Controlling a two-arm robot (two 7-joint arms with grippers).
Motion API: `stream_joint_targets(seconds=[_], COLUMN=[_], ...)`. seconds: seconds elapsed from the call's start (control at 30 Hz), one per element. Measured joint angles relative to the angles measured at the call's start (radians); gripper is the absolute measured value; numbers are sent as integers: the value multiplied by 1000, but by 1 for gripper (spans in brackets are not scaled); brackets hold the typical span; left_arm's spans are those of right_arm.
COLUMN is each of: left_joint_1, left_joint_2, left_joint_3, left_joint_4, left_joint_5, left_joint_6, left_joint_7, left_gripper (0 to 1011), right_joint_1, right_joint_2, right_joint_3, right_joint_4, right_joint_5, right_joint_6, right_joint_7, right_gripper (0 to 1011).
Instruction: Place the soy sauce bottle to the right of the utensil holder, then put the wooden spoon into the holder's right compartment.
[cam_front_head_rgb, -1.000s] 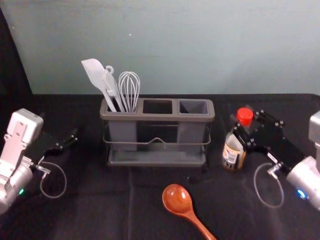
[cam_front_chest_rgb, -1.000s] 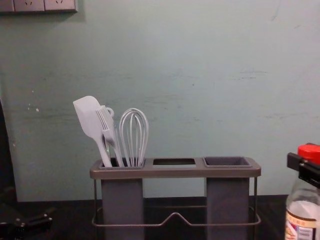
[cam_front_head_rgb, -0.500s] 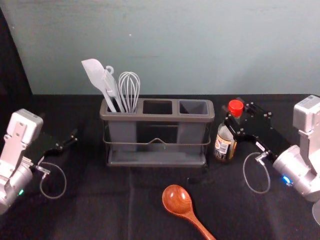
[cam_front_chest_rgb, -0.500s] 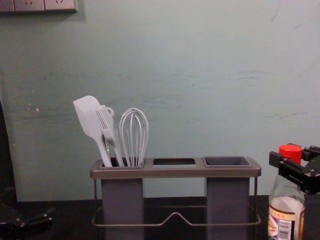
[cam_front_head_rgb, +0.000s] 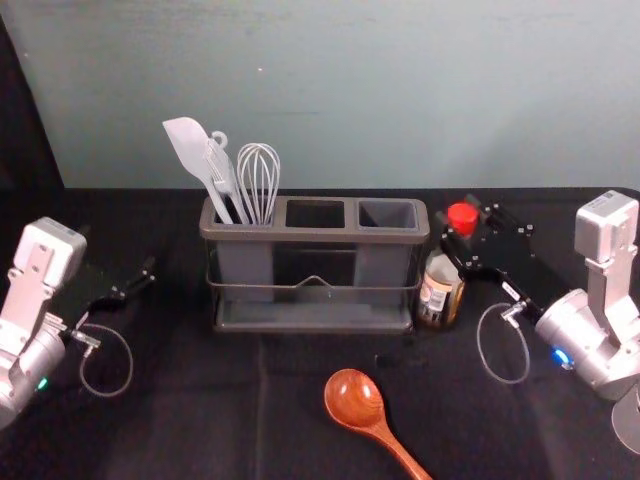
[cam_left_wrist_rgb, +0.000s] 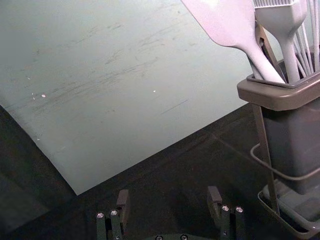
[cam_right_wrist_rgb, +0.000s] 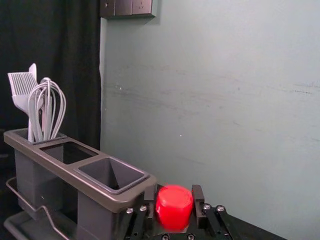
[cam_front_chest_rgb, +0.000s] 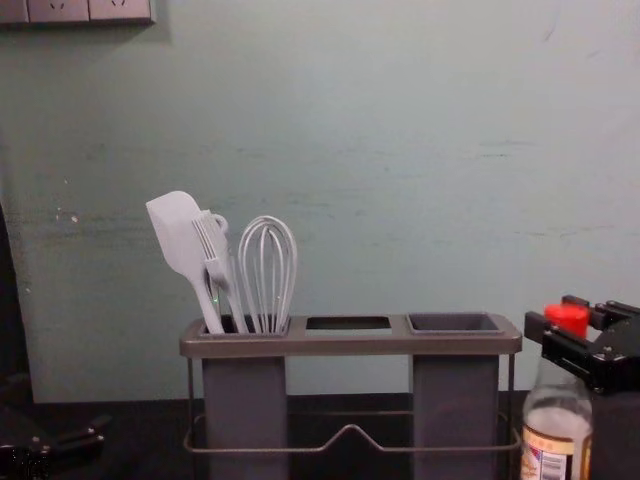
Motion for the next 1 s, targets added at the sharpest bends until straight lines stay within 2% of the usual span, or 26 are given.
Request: stream_joint_targets(seconds=[0.03, 0.1, 0.13, 0.2, 0.3, 0.43, 0.63, 0.73, 1.0], left_joint_1=[0, 0, 0, 0, 0, 0, 0, 0, 0], left_joint_2=[0, 0, 0, 0, 0, 0, 0, 0, 0], left_joint_3=[0, 0, 0, 0, 0, 0, 0, 0, 0], left_joint_4=[0, 0, 0, 0, 0, 0, 0, 0, 0], left_joint_5=[0, 0, 0, 0, 0, 0, 0, 0, 0], left_joint_6=[0, 0, 0, 0, 0, 0, 0, 0, 0], left_joint_7=[0, 0, 0, 0, 0, 0, 0, 0, 0], left_gripper=[1011, 1011, 1011, 1012, 1011, 1011, 1012, 1011, 1011], right_joint_1=[0, -1, -2, -14, -27, -62, -107, -143, -197], right_joint_2=[0, 0, 0, 5, 11, 22, 31, 35, 39], right_joint_3=[0, 1, 2, 6, 11, 26, 37, 38, 18], right_joint_4=[0, -3, -7, -33, -63, -134, -213, -266, -330], right_joint_5=[0, -1, -2, -6, -11, -17, -22, -26, -31], right_joint_6=[0, -1, -2, -3, -4, -6, -21, -31, -40], right_joint_7=[0, 0, 0, 0, -3, -14, -18, -17, -5], right_gripper=[463, 563, 563, 661, 719, 868, 996, 1000, 1000])
